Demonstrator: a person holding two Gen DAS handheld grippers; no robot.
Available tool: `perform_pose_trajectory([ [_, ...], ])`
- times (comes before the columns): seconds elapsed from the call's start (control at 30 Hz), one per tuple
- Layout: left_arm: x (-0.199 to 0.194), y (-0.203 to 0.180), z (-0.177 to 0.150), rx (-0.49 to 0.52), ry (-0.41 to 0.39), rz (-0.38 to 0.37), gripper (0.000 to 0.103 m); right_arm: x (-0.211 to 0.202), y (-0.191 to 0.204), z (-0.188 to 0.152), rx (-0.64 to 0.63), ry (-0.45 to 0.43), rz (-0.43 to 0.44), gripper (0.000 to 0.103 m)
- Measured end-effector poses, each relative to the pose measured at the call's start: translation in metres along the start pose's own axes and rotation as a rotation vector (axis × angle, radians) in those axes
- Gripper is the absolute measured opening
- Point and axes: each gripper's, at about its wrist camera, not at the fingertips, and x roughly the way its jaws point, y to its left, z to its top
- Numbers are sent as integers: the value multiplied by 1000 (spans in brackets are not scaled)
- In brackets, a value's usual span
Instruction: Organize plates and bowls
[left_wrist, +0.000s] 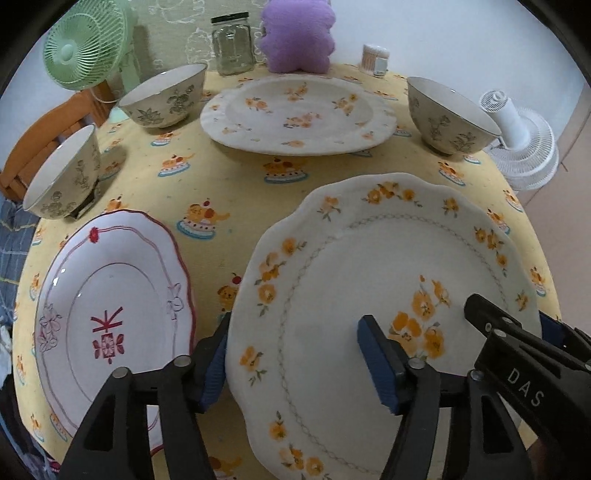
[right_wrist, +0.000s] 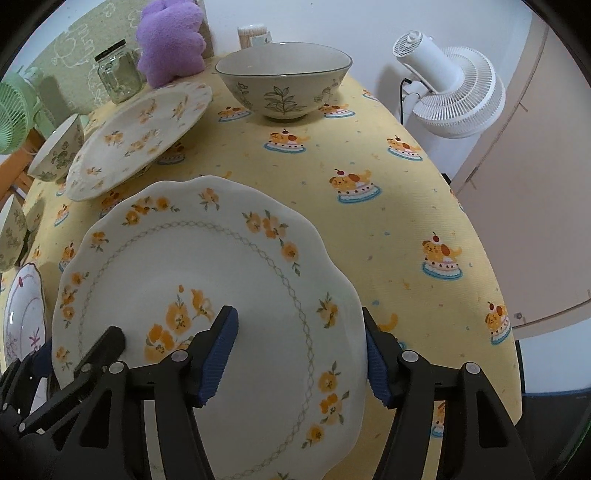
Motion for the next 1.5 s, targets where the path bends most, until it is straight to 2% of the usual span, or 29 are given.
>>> perform_pose_trajectory([
  [0.07, -3, -1, -1, 13, -1, -10, 75, -5, -2, 0, 12, -24, -2, 68],
  [0.17, -13, -5, -2, 47, -28, -27, 86, -17, 2, 1, 2, -79, -3, 82],
  [0.2, -17, -7, -2, 59, -43, -27, 91, -21, 4, 1, 0, -93, 0, 84],
  [0.27, -22, -7, -2, 69, -58, -28, 93, -27, 8, 0, -6, -100, 2, 84],
  [0.7, -69, 18, 9, 108, -144, -90, 94, -82, 32, -7, 31, -195, -7, 84],
  [0.93, -84, 36, 29, 181, -208, -90, 94, -105, 56, 1, 33, -238, -30, 84],
  [1.2, -84, 59, 69, 109, -239, -51, 94, -109, 81, 43, 25, -277, -6, 84],
  [1.5, -45, 67, 118, 11, -227, 38, 94, -75, 104, 100, -19, -254, 70, 84],
])
